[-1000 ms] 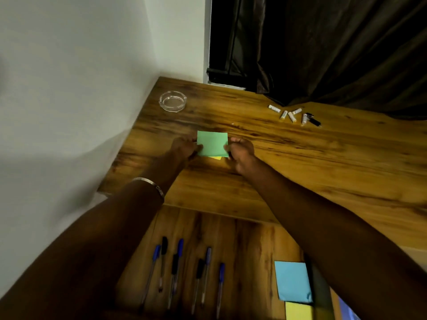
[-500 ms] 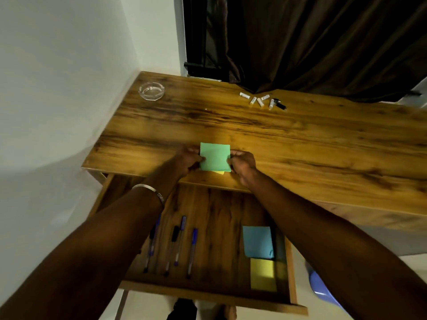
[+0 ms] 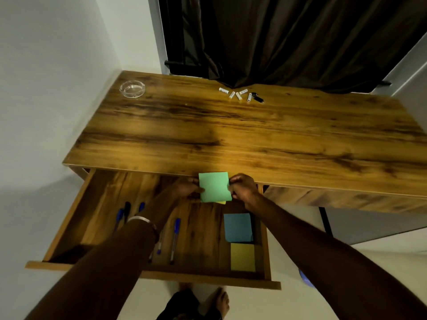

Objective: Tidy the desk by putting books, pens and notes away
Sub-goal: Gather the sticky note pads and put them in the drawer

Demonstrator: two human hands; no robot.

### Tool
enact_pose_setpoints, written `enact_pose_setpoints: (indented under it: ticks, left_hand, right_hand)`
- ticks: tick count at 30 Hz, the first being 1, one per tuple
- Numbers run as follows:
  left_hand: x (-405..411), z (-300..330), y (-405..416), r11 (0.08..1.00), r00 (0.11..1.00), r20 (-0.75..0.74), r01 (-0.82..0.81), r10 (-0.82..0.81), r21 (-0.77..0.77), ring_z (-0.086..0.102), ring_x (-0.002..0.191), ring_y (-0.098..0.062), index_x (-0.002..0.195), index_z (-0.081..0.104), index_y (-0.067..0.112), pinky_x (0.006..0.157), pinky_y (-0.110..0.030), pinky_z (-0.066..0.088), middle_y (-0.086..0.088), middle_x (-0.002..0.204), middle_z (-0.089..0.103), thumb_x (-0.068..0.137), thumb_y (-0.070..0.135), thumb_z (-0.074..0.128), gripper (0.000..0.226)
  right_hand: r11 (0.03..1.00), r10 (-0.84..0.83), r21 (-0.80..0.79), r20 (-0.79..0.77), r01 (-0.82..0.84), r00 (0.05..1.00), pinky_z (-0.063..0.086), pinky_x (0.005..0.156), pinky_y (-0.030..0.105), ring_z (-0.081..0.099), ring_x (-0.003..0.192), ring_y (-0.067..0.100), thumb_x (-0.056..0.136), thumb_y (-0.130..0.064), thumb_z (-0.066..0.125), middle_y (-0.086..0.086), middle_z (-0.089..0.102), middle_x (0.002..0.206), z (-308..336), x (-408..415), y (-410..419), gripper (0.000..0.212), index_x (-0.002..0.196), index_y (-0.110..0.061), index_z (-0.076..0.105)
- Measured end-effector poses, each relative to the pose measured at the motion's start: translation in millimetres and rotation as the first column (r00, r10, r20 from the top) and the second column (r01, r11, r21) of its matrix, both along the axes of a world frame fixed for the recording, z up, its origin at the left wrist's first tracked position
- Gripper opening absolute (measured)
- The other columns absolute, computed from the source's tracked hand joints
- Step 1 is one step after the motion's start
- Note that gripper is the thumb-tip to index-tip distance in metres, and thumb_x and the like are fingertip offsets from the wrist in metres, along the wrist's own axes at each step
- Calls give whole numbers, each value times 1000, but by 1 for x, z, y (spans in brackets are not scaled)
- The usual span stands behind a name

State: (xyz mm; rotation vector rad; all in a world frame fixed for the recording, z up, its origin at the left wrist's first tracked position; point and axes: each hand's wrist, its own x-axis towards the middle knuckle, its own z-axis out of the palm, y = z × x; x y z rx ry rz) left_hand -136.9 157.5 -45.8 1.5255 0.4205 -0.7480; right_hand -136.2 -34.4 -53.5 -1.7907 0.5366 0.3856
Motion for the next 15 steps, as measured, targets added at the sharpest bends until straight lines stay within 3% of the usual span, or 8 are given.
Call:
enact_pose_setpoints:
  ticks: [3, 5, 7, 9, 11, 13, 15]
  left_hand:
    - [-13, -9, -7, 1000, 999, -26, -24, 24, 11, 60, 107, -30, 125, 54, -1, 79, -36, 55, -18, 121, 60, 86, -6, 59, 39]
    - [-21, -16, -12, 999, 999, -40, -25, 26, 21, 60, 109, -33, 119, 54, -3, 82, -39, 54, -18, 117, 60, 85, -7, 61, 35]
    - [-26, -24, -17, 1000, 1000, -17, -16, 17, 27, 63, 97, -29, 113, 56, -1, 75, -35, 57, -17, 110, 61, 85, -6, 60, 28]
    - [-28, -31, -25, 996, 999, 50, 8, -12, 91, 63, 79, -20, 114, 56, -4, 57, -24, 57, -16, 102, 61, 86, -6, 59, 27]
    - [-27, -41, -37, 983, 993, 116, 5, -27, 185, 60, 69, -17, 117, 55, -11, 48, -18, 53, -24, 104, 61, 87, -7, 58, 31]
    - [-22, -49, -48, 960, 986, 161, -7, -40, 278, 62, 71, -25, 116, 57, -12, 54, -25, 56, -30, 110, 62, 86, -6, 59, 30]
    - [-16, -57, -55, 939, 983, 179, -30, -33, 342, 66, 86, -37, 114, 61, -10, 73, -44, 58, -28, 110, 64, 86, -4, 60, 29]
  right_hand:
    - [993, 42, -110, 4, -41, 999, 49, 63, 33, 58, 78, 19, 78, 6, 56, 1, 60, 77, -14, -11, -7, 24, 75, -18, 59]
    - [994, 35, -101, -20, -37, 999, 50, 64, 33, 58, 84, 22, 81, 7, 55, 0, 58, 76, -27, -16, -11, 22, 76, -13, 60]
    - [992, 39, -116, -48, -45, 998, 52, 66, 34, 61, 89, 24, 83, 1, 57, 5, 63, 83, -37, -19, -15, 16, 77, -11, 65]
    - [980, 45, -189, -64, -56, 997, 57, 73, 39, 64, 89, 24, 84, -9, 64, 9, 68, 92, -44, -18, -19, 7, 82, -10, 70]
    - [972, 30, -230, -65, -45, 997, 56, 72, 36, 64, 89, 23, 86, -15, 66, 8, 67, 96, -46, -15, -22, 12, 91, -7, 73]
    - [967, 48, -247, -77, -66, 996, 48, 67, 30, 62, 88, 24, 89, -16, 62, 9, 65, 94, -44, -11, -23, 18, 98, -3, 72]
    - [964, 71, -249, -92, -92, 993, 45, 64, 29, 64, 86, 26, 92, -17, 57, 15, 67, 97, -43, -8, -24, 23, 100, 0, 70]
